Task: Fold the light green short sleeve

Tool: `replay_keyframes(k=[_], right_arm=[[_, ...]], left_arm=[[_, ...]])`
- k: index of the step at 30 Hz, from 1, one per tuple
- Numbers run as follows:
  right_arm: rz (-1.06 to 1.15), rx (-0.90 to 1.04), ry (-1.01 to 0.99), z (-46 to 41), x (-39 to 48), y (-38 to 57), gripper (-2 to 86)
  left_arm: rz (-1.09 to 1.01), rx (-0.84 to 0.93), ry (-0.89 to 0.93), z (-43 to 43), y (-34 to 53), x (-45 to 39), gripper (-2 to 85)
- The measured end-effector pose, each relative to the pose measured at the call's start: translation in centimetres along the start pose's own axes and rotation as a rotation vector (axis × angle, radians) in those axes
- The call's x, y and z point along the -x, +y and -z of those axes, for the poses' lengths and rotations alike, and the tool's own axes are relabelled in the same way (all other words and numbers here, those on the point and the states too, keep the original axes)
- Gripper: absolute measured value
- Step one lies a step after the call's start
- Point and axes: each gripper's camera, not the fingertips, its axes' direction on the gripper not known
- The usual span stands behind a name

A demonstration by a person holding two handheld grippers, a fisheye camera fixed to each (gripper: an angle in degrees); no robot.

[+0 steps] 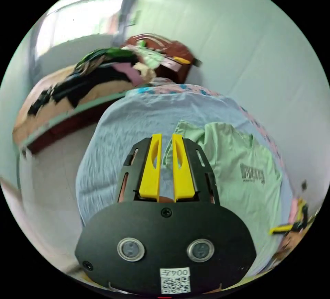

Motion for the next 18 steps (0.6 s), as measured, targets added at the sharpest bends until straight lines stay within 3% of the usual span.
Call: replay_keyframes(k=[2, 4, 8, 14, 18], right_arm=[[0.005, 0.006, 0.008, -0.2, -0.1, -0.3, -0.5], [0.007, 0.011, 0.013, -0.4, -0.1, -0.5, -0.5], [0.017, 0.025, 0.043, -0.9, 0.1, -1.1, -0.4], [0.026, 0.042, 0.115, -1.6, 0.9, -1.8, -0.3], [0.015, 0.029, 0.128, -2.0, 1.0, -1.9, -0.2]], left_arm=[[-0.309, 0.092, 0.056, -4.3, -3.7, -4.7, 4.9], [-0.455, 0.188, 0.114, -8.2, -6.1, -7.3, 5.6], [-0.723, 0.303, 0.067, -15.4, -8.2, -12.5, 8.2], [-1.022, 0.47, 0.065, -22.6, -6.4, -19.6, 10.5], [-1.085, 0.516, 0.087, -25.4, -5.5, -22.0, 10.4]])
